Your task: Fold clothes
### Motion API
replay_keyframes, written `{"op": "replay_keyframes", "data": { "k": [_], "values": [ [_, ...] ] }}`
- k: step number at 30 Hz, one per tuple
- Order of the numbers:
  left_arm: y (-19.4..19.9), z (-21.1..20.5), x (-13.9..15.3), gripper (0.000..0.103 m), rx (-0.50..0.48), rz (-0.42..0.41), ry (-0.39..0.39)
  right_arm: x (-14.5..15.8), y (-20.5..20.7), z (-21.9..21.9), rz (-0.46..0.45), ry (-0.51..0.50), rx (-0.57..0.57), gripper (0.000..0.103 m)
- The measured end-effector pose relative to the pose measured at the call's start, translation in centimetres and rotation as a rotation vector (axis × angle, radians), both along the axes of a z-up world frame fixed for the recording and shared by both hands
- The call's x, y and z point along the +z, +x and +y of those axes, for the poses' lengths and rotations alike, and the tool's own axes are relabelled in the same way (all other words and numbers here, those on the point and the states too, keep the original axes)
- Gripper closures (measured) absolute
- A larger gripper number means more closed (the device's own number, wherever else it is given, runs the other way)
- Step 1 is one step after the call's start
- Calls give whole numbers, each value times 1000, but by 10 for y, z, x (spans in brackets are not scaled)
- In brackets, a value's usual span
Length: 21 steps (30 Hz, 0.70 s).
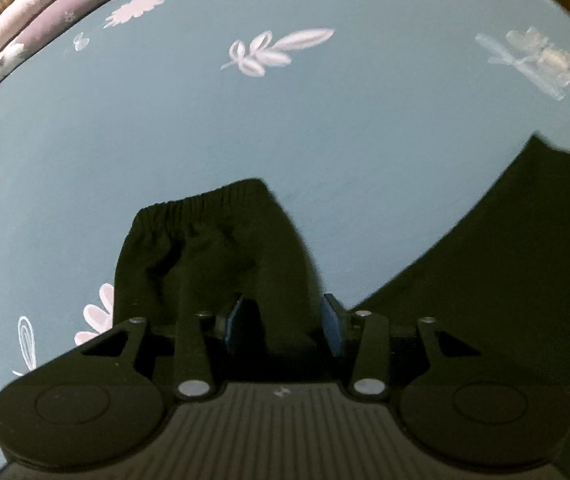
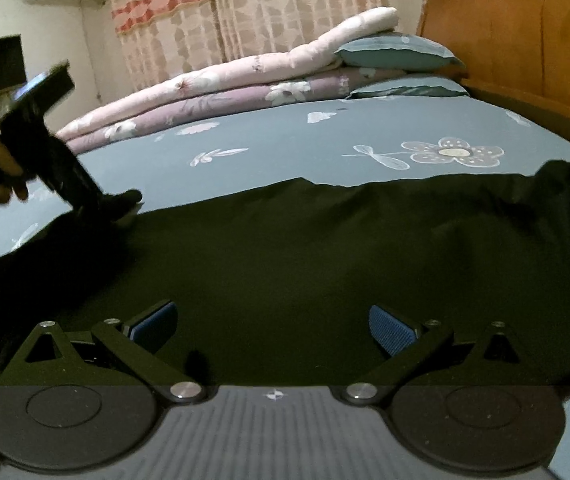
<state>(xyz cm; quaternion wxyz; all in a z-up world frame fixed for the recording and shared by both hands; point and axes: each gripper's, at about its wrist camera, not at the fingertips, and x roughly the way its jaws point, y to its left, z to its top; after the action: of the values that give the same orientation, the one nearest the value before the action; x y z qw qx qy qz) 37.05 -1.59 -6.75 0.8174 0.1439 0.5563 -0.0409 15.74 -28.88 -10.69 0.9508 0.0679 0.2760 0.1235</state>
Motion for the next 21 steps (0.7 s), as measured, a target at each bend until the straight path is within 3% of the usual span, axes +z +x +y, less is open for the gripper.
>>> {"op": "replay_keyframes", "data": {
  "k": [2, 4, 5, 15, 21],
  "values": [
    [-1, 2, -4, 65, 0, 0, 28, -1, 0, -2, -3, 11, -5, 0],
    [-4, 5, -4, 89, -10, -8, 46, -1, 0, -1, -4, 6, -4, 0],
    [-7, 6, -2, 94, -20, -16, 49, -2, 0, 0, -5, -4, -3, 0],
    [-58, 57, 48, 97, -53, -93, 47, 2, 0, 10, 9, -31, -2, 0],
    [-81, 101, 60, 99, -27, -107, 41, 9, -2, 20, 23, -35, 0, 0]
  ]
}}
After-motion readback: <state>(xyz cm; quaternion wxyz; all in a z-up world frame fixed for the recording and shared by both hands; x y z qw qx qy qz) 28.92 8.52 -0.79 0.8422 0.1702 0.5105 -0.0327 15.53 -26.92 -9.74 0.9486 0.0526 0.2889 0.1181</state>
